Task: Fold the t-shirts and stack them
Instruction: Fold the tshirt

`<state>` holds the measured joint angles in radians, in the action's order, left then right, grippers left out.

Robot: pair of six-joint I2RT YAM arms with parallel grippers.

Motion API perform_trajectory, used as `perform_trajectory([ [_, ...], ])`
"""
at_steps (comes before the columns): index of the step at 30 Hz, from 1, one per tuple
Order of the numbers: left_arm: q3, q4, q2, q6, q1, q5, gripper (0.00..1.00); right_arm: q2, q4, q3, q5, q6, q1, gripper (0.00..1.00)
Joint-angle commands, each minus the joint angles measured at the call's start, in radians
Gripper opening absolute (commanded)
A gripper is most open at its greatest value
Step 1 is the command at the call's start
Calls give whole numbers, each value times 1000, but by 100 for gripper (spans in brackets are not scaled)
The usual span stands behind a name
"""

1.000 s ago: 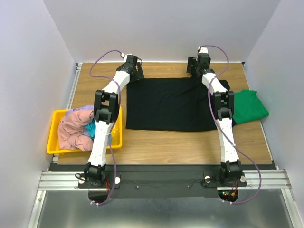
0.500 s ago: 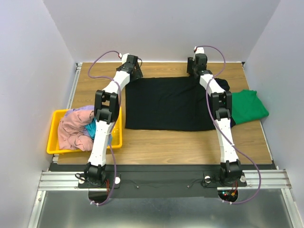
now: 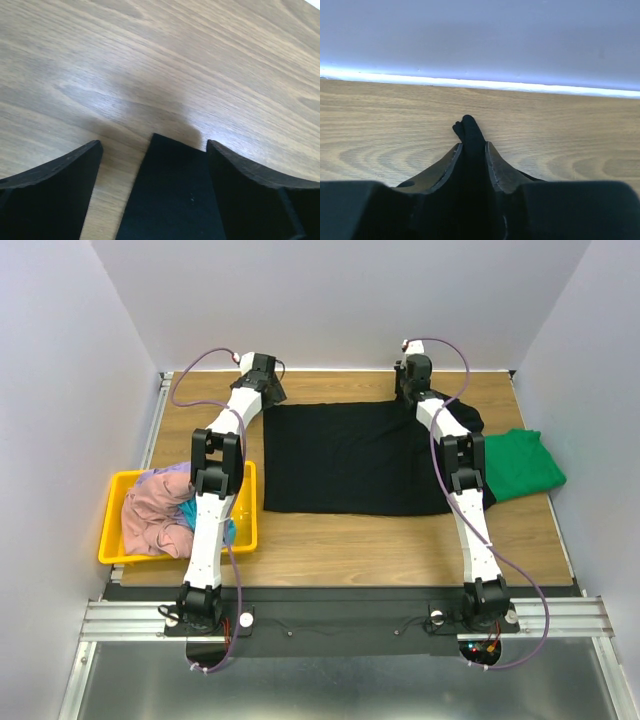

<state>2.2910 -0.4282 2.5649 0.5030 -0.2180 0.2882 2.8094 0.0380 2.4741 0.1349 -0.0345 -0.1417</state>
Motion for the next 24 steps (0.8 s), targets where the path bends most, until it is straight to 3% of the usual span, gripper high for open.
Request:
perform_trajectory([
  [1,45,-15,4,19,0,6,93,7,-27,-43,-4,-18,-1,26],
  [7,39,3,28,11,-4,-53,76,-8,-29,-73,-3,-18,-1,24],
  [11,41,22,44,3,-14,-72,71,-18,-29,-90,-6,-16,-1,21],
  [16,32,6,51,-12,-17,-98,37,-22,-61,-105,18,-12,-1,20],
  [21,-22,0,37,-18,-24,-81,33,-36,-67,-129,22,-11,-1,20],
  [23,-25,-14,32,-6,-24,-70,17,-37,-67,-130,29,-11,-1,20],
  [24,-28,-9,28,-6,-26,-72,0,-41,-69,-136,28,-10,-1,20],
])
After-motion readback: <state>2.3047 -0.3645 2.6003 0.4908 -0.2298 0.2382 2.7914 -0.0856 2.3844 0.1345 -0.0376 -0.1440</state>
